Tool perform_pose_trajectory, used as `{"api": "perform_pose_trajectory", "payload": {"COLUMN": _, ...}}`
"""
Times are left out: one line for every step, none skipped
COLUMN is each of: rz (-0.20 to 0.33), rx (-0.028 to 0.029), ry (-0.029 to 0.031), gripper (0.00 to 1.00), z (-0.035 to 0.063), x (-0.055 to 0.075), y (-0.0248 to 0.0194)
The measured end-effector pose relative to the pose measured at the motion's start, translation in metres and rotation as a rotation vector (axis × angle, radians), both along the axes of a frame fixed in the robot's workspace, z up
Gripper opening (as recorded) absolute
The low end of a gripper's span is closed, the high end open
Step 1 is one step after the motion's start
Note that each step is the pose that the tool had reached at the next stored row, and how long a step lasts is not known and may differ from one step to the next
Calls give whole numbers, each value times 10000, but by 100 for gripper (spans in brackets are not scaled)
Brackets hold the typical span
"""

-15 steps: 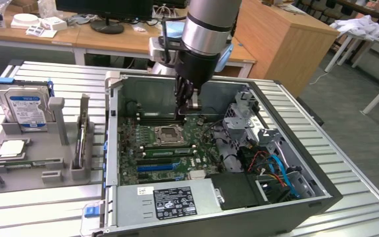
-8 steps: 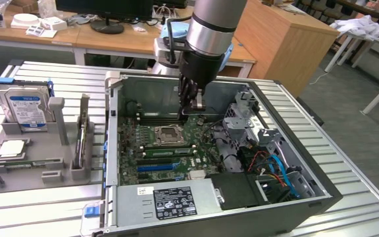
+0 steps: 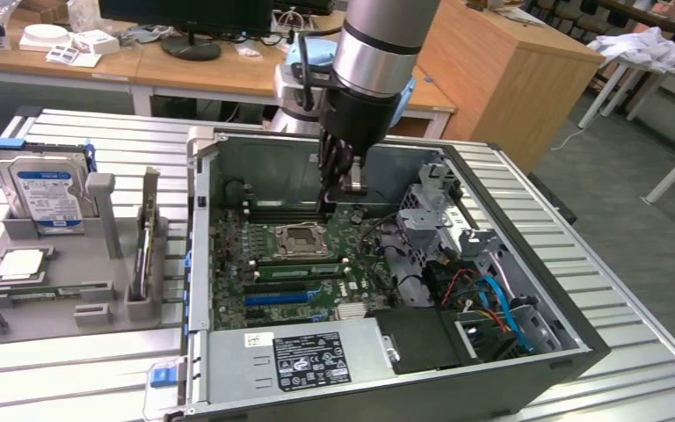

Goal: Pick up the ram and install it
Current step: 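Press down the ram until it locks into place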

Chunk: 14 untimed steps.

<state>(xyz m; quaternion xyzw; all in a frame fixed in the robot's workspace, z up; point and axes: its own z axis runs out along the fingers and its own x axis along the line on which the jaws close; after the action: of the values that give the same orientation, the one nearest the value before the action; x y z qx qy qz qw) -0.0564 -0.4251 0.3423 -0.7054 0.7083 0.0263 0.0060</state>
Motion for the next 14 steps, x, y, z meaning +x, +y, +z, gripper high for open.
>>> {"api": "perform_pose_trajectory", "payload": {"rz": 0, "rx": 0, "ry": 0, "gripper": 11, "z": 11, "x": 0, "y": 0}}
{"api": "perform_pose_trajectory", "payload": {"rz": 0, "rx": 0, "ry": 0, "gripper": 11, "z": 23, "x": 0, "y": 0}}
{"api": "perform_pose_trajectory", "payload": {"rz": 0, "rx": 0, "ry": 0, "gripper": 11, "z": 34, "x": 0, "y": 0}}
{"api": "perform_pose_trajectory", "payload": {"rz": 0, "rx": 1, "ry": 0, "gripper": 11, "z": 44, "x": 0, "y": 0}}
{"api": "perform_pose_trajectory", "payload": {"rz": 0, "rx": 2, "ry": 0, "gripper": 11, "z": 49, "x": 0, "y": 0}}
{"api": "perform_pose_trajectory", "payload": {"rz": 0, "rx": 3, "ry": -1, "gripper": 11, "z": 51, "x": 0, "y": 0}}
{"api": "perform_pose_trajectory", "payload": {"rz": 0, "rx": 1, "ry": 0, "gripper": 11, "z": 52, "x": 0, "y": 0}}
{"api": "perform_pose_trajectory", "payload": {"rz": 0, "rx": 1, "ry": 0, "gripper": 11, "z": 52, "x": 0, "y": 0}}
{"api": "perform_pose_trajectory", "payload": {"rz": 0, "rx": 1, "ry": 0, "gripper": 11, "z": 52, "x": 0, "y": 0}}
{"api": "perform_pose_trajectory", "payload": {"rz": 0, "rx": 1, "ry": 0, "gripper": 11, "z": 52, "x": 0, "y": 0}}
{"api": "perform_pose_trajectory", "payload": {"rz": 0, "rx": 1, "ry": 0, "gripper": 11, "z": 52, "x": 0, "y": 0}}
{"api": "perform_pose_trajectory", "payload": {"rz": 1, "rx": 1, "ry": 0, "gripper": 11, "z": 52, "x": 0, "y": 0}}
{"api": "perform_pose_trajectory", "payload": {"rz": 0, "rx": 0, "ry": 0, "gripper": 11, "z": 52, "x": 0, "y": 0}}
{"api": "perform_pose_trajectory", "payload": {"rz": 0, "rx": 1, "ry": 0, "gripper": 11, "z": 52, "x": 0, "y": 0}}
